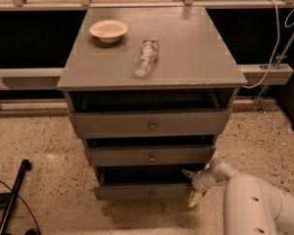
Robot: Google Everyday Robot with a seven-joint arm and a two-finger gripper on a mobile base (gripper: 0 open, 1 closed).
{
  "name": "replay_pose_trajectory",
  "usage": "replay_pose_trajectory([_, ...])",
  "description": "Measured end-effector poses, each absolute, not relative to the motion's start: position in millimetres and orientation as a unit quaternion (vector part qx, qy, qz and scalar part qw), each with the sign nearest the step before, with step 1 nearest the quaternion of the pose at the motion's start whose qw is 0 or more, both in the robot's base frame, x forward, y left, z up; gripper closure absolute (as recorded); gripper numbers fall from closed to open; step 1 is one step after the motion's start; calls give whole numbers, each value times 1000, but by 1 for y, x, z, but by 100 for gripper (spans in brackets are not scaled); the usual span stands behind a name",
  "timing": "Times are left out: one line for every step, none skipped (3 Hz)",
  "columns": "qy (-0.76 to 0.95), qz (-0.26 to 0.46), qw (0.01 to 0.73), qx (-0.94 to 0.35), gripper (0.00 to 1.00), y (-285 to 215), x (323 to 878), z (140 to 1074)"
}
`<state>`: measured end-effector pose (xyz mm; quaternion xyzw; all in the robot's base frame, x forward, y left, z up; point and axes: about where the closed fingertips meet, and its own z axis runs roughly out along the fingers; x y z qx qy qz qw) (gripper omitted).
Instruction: Open bottom drawer
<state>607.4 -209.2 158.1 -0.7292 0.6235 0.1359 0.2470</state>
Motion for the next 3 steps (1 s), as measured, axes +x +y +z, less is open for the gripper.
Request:
replay_pose_trajectory([619,157,232,-733,23,-215,582,156])
replay_pose_trajectory([614,169,210,-742,32,-219,556,156])
replay_pose_trajectory([602,181,189,-755,48,-218,534,162])
